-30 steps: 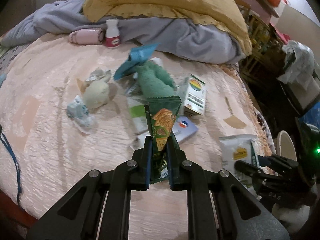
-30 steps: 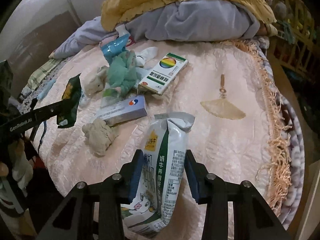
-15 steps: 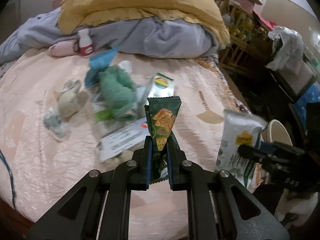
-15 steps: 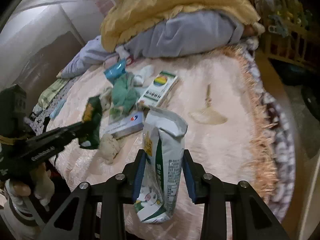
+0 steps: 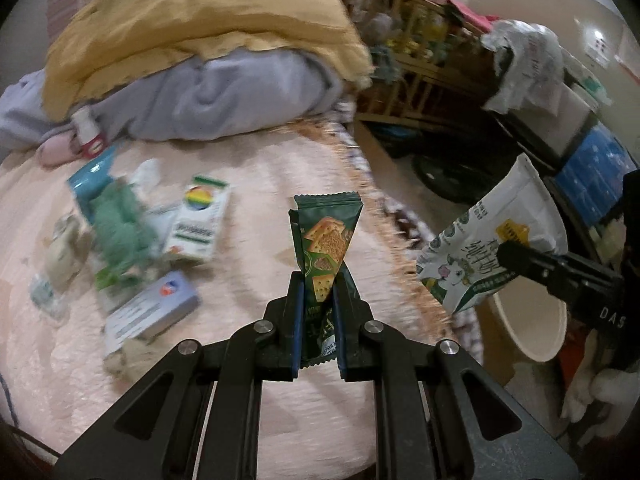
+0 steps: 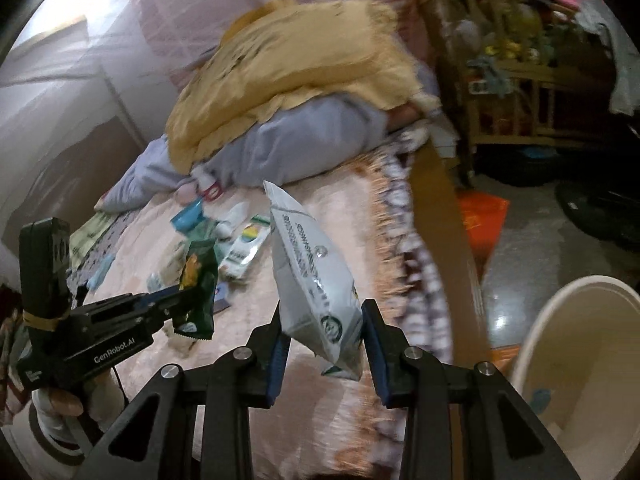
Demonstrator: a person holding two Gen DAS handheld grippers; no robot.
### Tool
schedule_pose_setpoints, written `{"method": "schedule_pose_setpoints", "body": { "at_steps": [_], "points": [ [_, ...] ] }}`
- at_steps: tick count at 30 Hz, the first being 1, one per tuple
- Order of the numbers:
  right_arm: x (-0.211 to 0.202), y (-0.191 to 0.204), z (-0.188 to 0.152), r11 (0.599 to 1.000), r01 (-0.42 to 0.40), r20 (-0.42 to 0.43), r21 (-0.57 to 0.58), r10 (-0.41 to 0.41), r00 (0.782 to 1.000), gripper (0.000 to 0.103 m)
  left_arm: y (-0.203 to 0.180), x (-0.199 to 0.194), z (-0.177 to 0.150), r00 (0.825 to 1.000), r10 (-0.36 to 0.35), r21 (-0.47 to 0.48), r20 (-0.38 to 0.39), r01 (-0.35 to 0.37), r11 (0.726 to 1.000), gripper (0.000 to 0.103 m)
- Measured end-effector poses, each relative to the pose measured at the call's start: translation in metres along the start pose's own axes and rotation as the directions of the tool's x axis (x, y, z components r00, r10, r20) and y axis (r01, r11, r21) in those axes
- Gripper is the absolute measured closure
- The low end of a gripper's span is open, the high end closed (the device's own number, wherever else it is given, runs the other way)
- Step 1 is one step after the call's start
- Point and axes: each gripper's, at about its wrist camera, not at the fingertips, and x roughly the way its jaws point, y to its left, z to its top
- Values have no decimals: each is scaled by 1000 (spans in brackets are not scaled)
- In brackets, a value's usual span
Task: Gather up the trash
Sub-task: 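Carry both bags over the bucket and open both tools to drop them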
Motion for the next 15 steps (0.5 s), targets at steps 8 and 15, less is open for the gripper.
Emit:
{"method": "schedule_pose_setpoints", "body": {
  "at_steps": [8, 15],
  "points": [
    [-46, -59, -8, 993, 94, 49, 72, -98, 994, 70, -65, 17, 10, 997, -77, 80, -21, 78, 994, 92],
    [-77, -110, -23, 973, 174, 57, 150, -184, 981, 71, -123, 35, 16, 989, -137, 150, -46, 143, 978, 92]
  ]
}}
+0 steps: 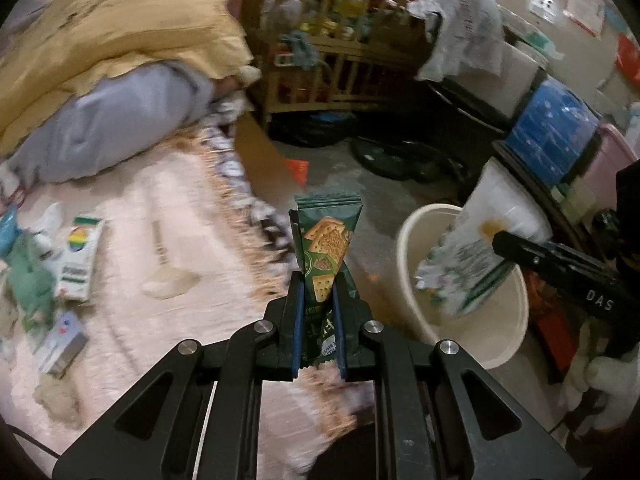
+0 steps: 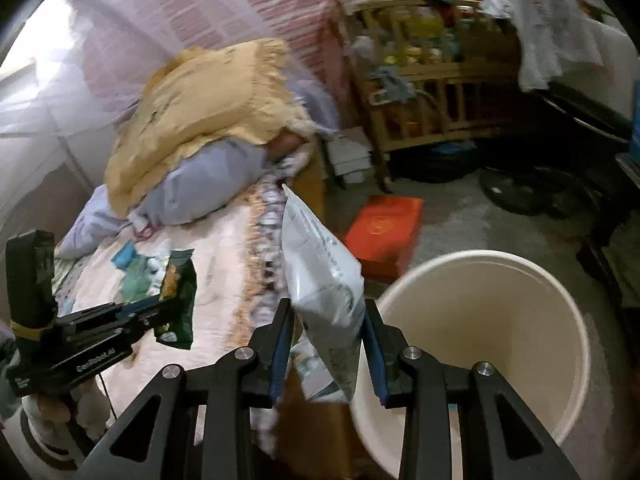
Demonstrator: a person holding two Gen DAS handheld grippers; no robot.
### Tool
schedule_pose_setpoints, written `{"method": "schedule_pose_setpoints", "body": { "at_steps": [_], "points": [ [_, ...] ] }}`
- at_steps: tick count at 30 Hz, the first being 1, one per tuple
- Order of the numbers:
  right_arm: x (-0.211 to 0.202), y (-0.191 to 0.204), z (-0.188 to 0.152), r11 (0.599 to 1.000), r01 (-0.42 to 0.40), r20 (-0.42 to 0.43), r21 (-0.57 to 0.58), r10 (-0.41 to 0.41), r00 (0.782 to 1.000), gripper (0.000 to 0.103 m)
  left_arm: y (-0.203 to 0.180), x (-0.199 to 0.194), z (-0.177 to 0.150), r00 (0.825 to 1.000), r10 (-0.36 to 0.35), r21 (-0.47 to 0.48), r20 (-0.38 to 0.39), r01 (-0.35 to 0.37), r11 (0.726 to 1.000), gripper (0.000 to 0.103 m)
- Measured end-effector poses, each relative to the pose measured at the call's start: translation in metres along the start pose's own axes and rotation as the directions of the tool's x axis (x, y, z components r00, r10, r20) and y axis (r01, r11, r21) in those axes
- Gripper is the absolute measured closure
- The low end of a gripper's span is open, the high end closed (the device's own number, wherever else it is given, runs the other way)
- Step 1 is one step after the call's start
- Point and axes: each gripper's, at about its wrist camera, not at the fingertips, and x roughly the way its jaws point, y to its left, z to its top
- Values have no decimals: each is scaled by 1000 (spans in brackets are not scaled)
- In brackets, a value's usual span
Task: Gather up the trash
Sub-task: 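Carry both bags over the bucket and open both tools to drop them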
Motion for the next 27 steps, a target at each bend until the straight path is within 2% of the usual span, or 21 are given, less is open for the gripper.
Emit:
{"method": "schedule_pose_setpoints", "body": {
  "at_steps": [6, 11, 18, 22, 23, 24, 25, 27],
  "points": [
    [-10, -40, -8, 997, 64, -2, 43, -64, 998, 71, -40, 20, 7, 999, -34, 59, -19, 35, 998, 92],
    [-15, -64, -15, 993, 87, -5, 81, -87, 996, 71, -64, 37, 11, 997, -68, 82, -48, 72, 994, 92],
    [-16, -88, -21, 986, 121, -27, 117, -119, 993, 71, -91, 60, 18, 987, -129, 87, -91, 137, 987, 92],
    [-16, -101, -19, 978, 151, -29, 145, -149, 988, 71, -96, 72, 23, 977, -188, 44, -100, 193, 980, 91],
    [-15, -103, -19, 976, 157, -31, 151, -154, 988, 70, -97, 74, 24, 975, -198, 39, -102, 203, 978, 89],
    [-15, -104, -18, 974, 165, -34, 156, -161, 986, 70, -98, 76, 24, 973, -209, 38, -102, 214, 976, 83],
    [-14, -105, -18, 973, 167, -34, 160, -163, 986, 69, -99, 76, 24, 972, -214, 37, -101, 219, 975, 71],
    [-13, -105, -18, 973, 161, -32, 165, -158, 987, 62, -97, 76, 23, 966, -238, 25, -99, 241, 970, 58]
  ]
}}
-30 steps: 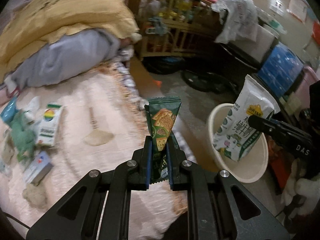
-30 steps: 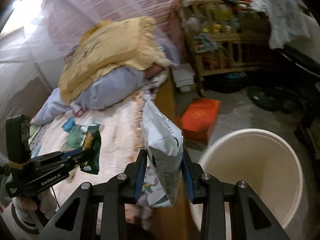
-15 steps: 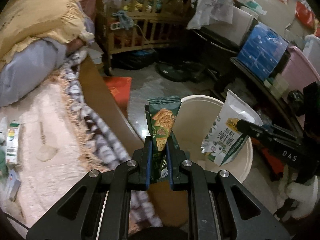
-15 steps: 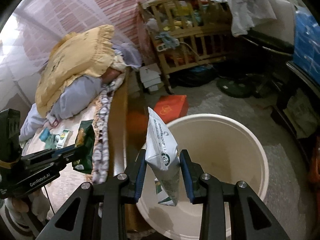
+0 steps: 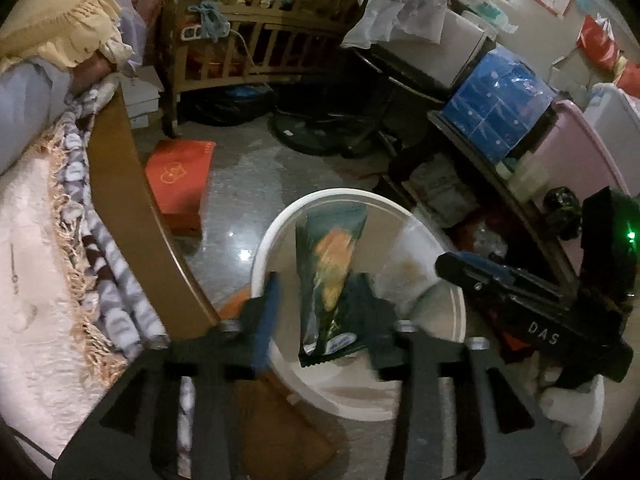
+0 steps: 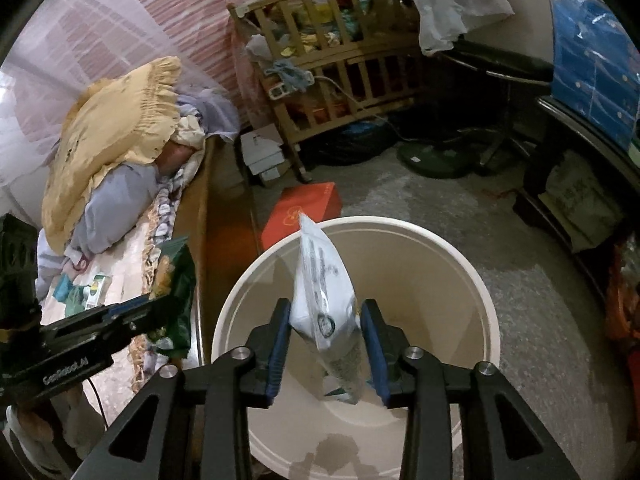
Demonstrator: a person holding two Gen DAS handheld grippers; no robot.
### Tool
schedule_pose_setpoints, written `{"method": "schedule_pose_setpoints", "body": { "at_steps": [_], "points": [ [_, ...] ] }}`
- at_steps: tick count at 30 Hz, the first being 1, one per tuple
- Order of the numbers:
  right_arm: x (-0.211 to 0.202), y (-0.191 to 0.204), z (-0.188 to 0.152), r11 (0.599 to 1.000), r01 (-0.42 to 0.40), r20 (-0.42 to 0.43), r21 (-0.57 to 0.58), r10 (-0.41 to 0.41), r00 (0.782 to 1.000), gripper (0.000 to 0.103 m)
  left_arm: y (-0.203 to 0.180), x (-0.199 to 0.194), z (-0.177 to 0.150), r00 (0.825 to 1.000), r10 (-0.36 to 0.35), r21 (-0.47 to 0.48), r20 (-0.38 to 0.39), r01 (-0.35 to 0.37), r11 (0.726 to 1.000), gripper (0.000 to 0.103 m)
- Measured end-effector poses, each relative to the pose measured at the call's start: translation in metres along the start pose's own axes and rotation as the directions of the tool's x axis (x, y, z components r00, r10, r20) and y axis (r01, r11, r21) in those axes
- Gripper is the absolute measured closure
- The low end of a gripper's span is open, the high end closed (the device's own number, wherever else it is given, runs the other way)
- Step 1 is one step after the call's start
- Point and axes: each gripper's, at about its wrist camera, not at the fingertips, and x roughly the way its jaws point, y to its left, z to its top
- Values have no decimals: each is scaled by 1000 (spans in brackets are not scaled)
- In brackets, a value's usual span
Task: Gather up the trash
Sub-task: 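Carry both bags over the bucket and open both tools to drop them, then grasp the white tissue wad with the left tool while the right tool grasps the rainbow medicine box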
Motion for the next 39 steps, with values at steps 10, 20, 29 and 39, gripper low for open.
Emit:
{"method": "schedule_pose_setpoints", "body": {
  "at_steps": [10, 20, 29, 39],
  "points": [
    [13, 22, -6, 999, -37, -34, -33, 36, 999, 58, 16, -17, -10, 997, 81, 1, 2, -81, 997, 58],
    [25, 92, -13, 983, -115, -69, -143, 106, 992, 38, 71, -66, -34, 958, 279, -41, 66, -277, 960, 58],
    [46, 186, -24, 936, -273, -151, -224, 243, 958, 36, 138, -132, -68, 905, 413, -145, 102, -397, 906, 58],
    [80, 298, -37, 871, -376, -262, -316, 301, 917, 36, 241, -215, -120, 832, 549, -318, 74, -502, 804, 58]
  ]
}}
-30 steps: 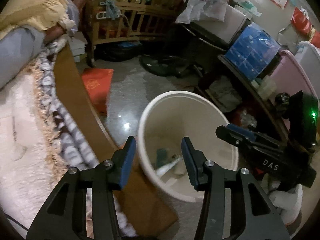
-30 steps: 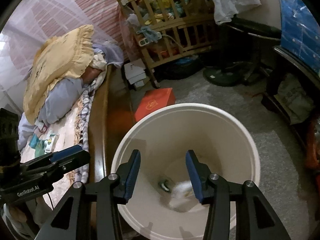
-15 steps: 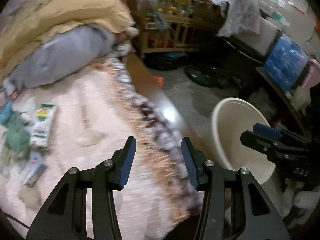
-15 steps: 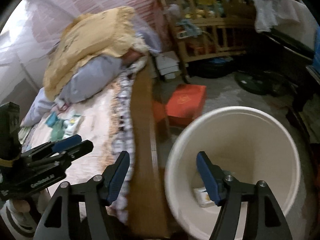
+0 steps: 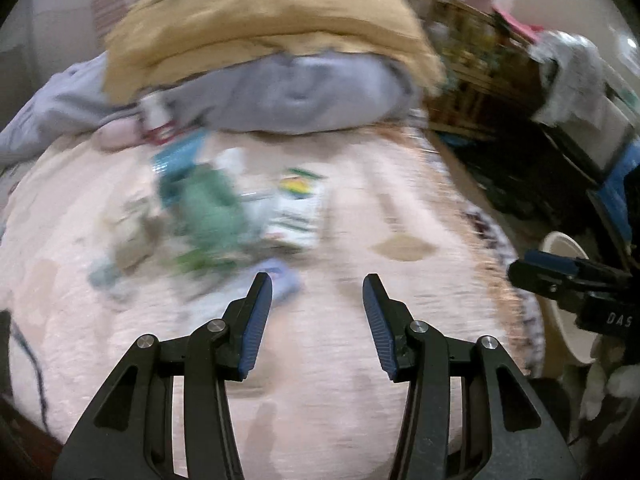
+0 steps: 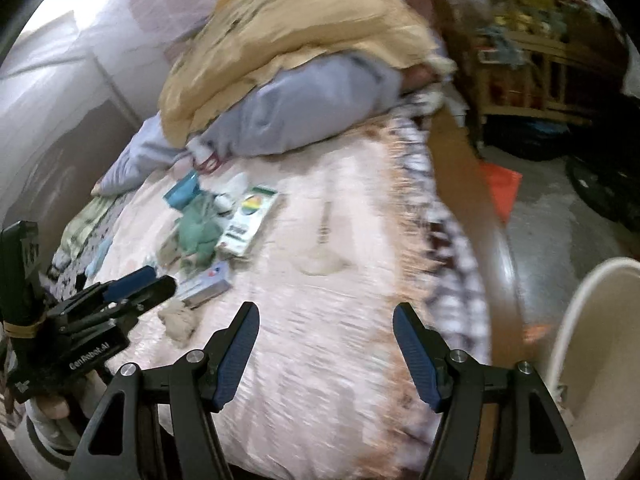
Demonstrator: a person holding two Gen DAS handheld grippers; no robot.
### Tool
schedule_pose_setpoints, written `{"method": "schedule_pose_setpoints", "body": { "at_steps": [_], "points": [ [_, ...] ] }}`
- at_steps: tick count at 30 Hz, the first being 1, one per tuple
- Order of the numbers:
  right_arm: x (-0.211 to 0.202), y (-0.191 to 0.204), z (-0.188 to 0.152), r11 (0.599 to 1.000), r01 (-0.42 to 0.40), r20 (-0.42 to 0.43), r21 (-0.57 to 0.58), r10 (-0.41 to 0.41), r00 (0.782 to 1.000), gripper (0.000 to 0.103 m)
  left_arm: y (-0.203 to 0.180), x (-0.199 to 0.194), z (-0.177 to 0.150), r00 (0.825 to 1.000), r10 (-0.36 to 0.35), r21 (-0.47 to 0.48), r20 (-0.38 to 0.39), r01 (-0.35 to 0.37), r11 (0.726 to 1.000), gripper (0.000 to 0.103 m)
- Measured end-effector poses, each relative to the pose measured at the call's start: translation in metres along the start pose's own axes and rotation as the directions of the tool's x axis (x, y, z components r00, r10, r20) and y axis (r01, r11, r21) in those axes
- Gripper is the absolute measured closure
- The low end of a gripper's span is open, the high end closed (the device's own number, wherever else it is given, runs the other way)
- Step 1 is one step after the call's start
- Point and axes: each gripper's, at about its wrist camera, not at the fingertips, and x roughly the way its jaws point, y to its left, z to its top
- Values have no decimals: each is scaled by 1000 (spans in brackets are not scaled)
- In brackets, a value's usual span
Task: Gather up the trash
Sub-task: 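Grasp the white tissue wad with the left tool while the right tool grasps the rainbow medicine box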
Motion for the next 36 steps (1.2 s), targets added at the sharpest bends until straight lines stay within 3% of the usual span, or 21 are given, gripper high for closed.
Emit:
{"method": "schedule_pose_setpoints", "body": {
  "at_steps": [8, 15, 24, 27, 28, 29, 32, 36],
  "points": [
    [66, 58, 34, 998, -46, -59, -52, 43, 997, 35, 120, 5, -4, 993, 119, -173, -10, -119, 978, 57],
    [139, 74, 66, 1000, -17, -112, -20, 14, 994, 31, 174, 27, 16, 995, 99, -264, -29, -104, 959, 49],
    [203, 70, 89, 999, 7, -176, 43, 1, 984, 31, 205, 111, 44, 978, 132, -273, -163, -173, 946, 48],
    [215, 67, 91, 999, -13, -179, 46, 21, 984, 31, 210, 130, 47, 980, 87, -297, -178, -138, 945, 49],
    [216, 68, 91, 999, -15, -168, 33, 20, 986, 34, 209, 132, 48, 981, 82, -297, -178, -133, 946, 52],
    [217, 69, 91, 1000, -17, -162, 23, 21, 987, 47, 206, 132, 50, 980, 93, -280, -174, -139, 950, 53],
    [207, 66, 91, 1000, -19, -150, -10, 17, 988, 47, 199, 128, 50, 982, 80, -258, -174, -123, 958, 60],
    [180, 60, 89, 999, -23, -123, -26, 20, 992, 50, 198, 106, 46, 989, 25, -295, -146, -68, 953, 63]
  ]
}}
